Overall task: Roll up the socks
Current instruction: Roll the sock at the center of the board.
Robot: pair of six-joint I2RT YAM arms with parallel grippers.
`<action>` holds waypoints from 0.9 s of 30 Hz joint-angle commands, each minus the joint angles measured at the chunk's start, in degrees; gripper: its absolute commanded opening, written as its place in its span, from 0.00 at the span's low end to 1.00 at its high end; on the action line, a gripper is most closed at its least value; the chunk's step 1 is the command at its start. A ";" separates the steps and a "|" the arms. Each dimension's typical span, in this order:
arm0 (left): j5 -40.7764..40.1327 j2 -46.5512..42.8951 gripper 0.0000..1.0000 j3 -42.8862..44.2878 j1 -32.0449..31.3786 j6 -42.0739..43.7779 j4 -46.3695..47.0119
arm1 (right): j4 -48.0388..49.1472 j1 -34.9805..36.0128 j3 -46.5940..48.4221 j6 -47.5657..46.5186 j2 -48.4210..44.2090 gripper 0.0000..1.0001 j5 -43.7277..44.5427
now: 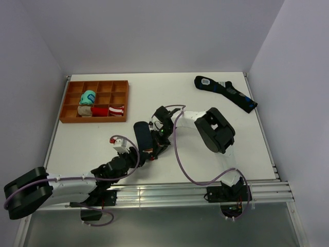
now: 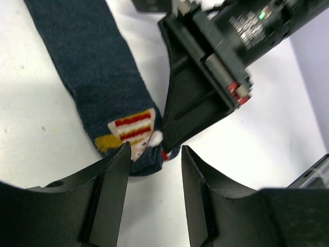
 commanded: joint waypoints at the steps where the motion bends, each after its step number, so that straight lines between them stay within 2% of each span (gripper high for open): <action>1: -1.91 4.21 0.50 -7.45 -2.23 0.58 6.15 | -2.24 0.18 1.01 -2.01 2.24 0.05 7.36; 4: -3.14 7.73 0.56 -7.09 -3.46 -0.03 8.08 | -2.51 0.18 1.19 -2.19 2.15 0.05 7.53; 8: -4.46 8.44 0.58 -7.80 -4.61 -1.44 8.62 | -2.60 0.53 1.10 -2.36 2.06 0.04 7.45; 12: -5.25 6.16 0.53 -7.45 -4.79 -1.44 5.81 | -2.33 0.62 0.84 -2.28 2.15 0.04 7.36; 15: -5.60 4.57 0.45 -7.80 -4.79 -1.88 4.66 | -2.33 0.62 0.93 -2.36 2.24 0.04 7.36; 19: -5.78 4.74 0.42 -7.89 -4.79 -2.15 4.14 | -2.16 0.62 1.19 -2.27 2.32 0.04 7.36; 27: -6.13 11.25 0.54 -6.66 -5.49 -2.50 6.51 | -2.42 0.62 1.37 -2.45 2.24 0.04 7.45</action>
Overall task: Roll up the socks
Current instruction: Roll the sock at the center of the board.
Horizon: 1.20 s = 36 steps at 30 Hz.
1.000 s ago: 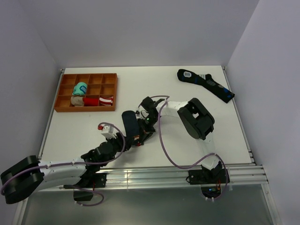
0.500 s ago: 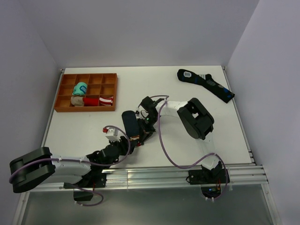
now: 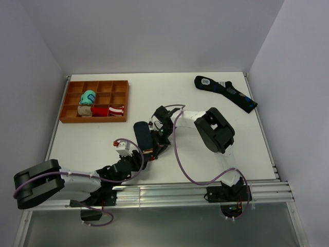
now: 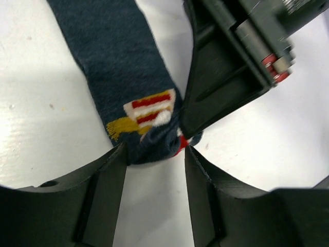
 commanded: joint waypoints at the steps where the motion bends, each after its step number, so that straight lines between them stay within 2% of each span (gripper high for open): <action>1: -2.04 2.11 0.54 -6.57 -1.10 -1.08 2.71 | -1.29 0.25 0.47 -2.04 1.82 0.04 7.01; 8: -3.28 4.23 0.44 -5.69 -2.07 -2.13 2.00 | -1.20 0.25 0.29 -2.30 1.64 0.04 7.18; 21: -4.69 -1.66 0.34 -6.48 -2.15 -3.98 -1.07 | -0.14 0.33 -1.11 -2.56 1.56 0.04 7.45; 29: -3.54 3.42 0.24 -6.30 -2.15 -4.68 2.34 | 0.03 0.25 -1.11 -2.56 1.21 0.04 7.27; 31: -3.10 4.13 0.19 -6.13 -2.15 -4.77 3.14 | -0.06 0.33 -1.20 -2.56 0.94 0.04 7.36; 34: -2.93 4.67 0.01 -5.86 -2.15 -6.08 2.88 | 0.47 0.25 -1.64 -2.39 0.15 0.04 7.89; 36: -2.66 4.05 0.00 -6.39 -2.07 -7.66 2.62 | 1.26 0.25 -2.25 -2.21 -0.46 0.05 8.24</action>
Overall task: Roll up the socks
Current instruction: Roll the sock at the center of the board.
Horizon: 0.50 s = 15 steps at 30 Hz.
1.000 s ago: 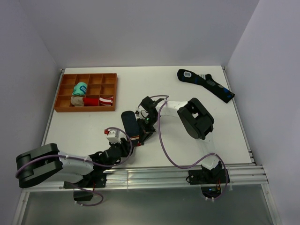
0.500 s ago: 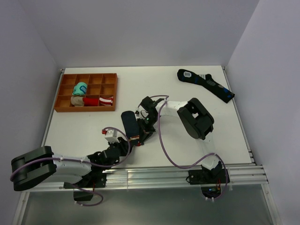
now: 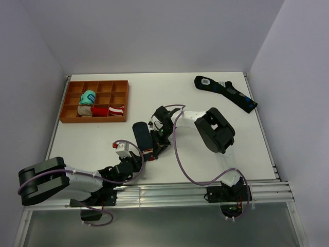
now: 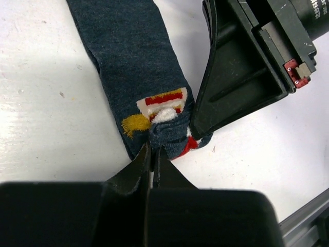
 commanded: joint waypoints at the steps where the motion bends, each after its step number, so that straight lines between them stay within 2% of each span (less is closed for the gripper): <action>1: 0.94 -0.54 0.00 -6.48 -0.47 -3.19 1.81 | 1.81 0.25 -2.34 -1.73 -1.16 0.06 8.30; 5: 1.12 -4.83 0.00 -5.96 -0.38 -7.84 -4.77 | 5.40 0.25 -4.36 -1.29 -4.06 0.13 8.39; 9: 1.82 -9.41 0.00 -4.46 -0.21 -12.33 -16.26 | 10.42 0.33 -7.52 -0.50 -8.10 0.23 8.57; 15: 4.20 -16.62 0.00 -5.16 0.67 -16.46 -24.02 | 19.29 0.25 -11.66 0.46 -13.55 0.34 10.33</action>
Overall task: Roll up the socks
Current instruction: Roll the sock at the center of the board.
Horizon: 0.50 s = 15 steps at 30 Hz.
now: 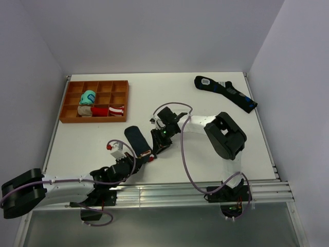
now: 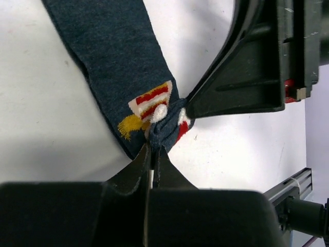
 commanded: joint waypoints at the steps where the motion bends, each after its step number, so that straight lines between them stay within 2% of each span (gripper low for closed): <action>1: 1.66 -3.09 0.00 -4.88 0.76 -3.79 -9.33 | 8.67 -0.32 -1.89 -0.01 -4.77 0.34 4.45; 4: 2.45 -3.72 0.00 -4.44 1.55 -4.75 -12.68 | 14.03 -0.32 -4.96 0.95 -7.58 0.35 4.97; 12: 4.65 -0.20 0.00 -5.23 1.99 -8.62 -11.82 | 23.10 -0.23 -9.97 0.61 -12.77 0.37 1.47; 15: 4.83 -0.64 0.00 -3.57 1.99 -8.53 -13.73 | 26.95 0.81 -13.39 -1.15 -16.37 0.37 2.68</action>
